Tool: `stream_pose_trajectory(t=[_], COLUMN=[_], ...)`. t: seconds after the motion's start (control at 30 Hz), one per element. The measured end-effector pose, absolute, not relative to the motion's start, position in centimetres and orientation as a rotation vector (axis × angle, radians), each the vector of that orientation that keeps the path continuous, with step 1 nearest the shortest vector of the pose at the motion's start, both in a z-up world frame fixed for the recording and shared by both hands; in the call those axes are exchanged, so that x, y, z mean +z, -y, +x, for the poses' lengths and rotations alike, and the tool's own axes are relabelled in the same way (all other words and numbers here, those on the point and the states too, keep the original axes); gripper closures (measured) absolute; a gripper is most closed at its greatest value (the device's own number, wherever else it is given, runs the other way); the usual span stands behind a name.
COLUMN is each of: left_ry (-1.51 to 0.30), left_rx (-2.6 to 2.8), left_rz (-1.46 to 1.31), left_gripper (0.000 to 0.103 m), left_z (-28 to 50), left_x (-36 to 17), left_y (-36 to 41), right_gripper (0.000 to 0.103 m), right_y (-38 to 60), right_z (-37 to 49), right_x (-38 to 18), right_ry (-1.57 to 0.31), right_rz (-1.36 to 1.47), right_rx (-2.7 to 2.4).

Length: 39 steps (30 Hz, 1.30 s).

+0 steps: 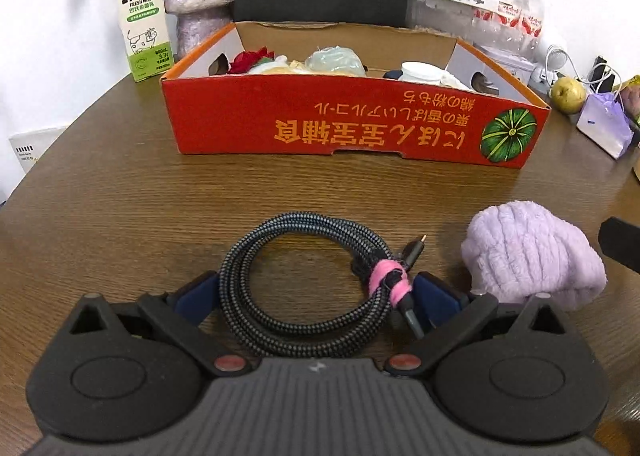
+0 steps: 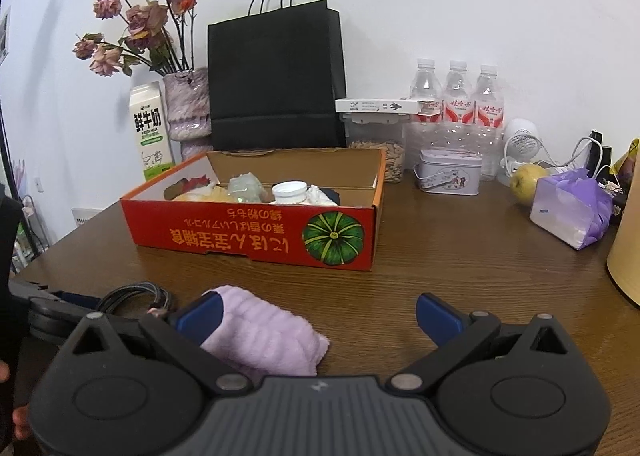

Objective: Organize objects
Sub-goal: 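Grasp the black braided cable with the left gripper while the right gripper grasps the lilac headband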

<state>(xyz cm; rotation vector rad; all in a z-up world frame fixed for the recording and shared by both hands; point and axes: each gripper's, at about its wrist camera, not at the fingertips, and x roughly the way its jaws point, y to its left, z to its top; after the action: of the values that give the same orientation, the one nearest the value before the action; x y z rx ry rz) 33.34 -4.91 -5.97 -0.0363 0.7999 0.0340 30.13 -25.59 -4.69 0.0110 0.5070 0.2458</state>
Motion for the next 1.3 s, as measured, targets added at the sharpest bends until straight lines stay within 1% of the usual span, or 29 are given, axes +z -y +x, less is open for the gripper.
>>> stream_pose_trajectory(t=[0.13, 0.37, 0.7, 0.87, 1.1, 1.23, 1.27, 1.3], left_ry=[-0.762, -0.733, -0.658, -0.652, -0.645, -0.632, -0.626, -0.622], left_rx=[0.017, -0.012, 0.014, 0.015, 0.003, -0.003, -0.006, -0.008], left_rz=[-0.042, -0.06, -0.065, -0.068, -0.082, -0.084, -0.084, -0.083], left_gripper=[0.006, 0.009, 0.01, 0.01, 0.01, 0.01, 0.01, 0.01], left_z=[32.7, 32.2, 31.4, 31.4, 31.1, 30.7, 30.5, 30.4], left_x=[-6.0, -5.4, -4.1, -4.0, -3.9, -3.7, -3.6, -3.5], left_y=[4.6, 3.4, 0.5, -0.3, -0.8, -0.7, -0.7, -0.7], right_gripper=[0.0, 0.0, 0.0, 0.0, 0.0, 0.0, 0.002, 0.006], right_y=[25.1, 24.0, 21.8, 19.9, 18.5, 19.0, 19.0, 18.9], right_z=[30.0, 30.1, 30.6, 31.2, 33.0, 33.6, 33.5, 33.4], right_x=[-4.8, -5.3, -6.1, -6.1, -8.1, -8.7, -8.8, -8.7], right_ry=[-0.503, -0.508, -0.524, -0.521, -0.614, -0.652, -0.649, -0.643], right_rz=[-0.001, -0.006, 0.023, 0.007, -0.031, 0.026, 0.028, 0.026], right_rx=[0.257, 0.276, 0.306, 0.277, 0.156, 0.16, 0.159, 0.162])
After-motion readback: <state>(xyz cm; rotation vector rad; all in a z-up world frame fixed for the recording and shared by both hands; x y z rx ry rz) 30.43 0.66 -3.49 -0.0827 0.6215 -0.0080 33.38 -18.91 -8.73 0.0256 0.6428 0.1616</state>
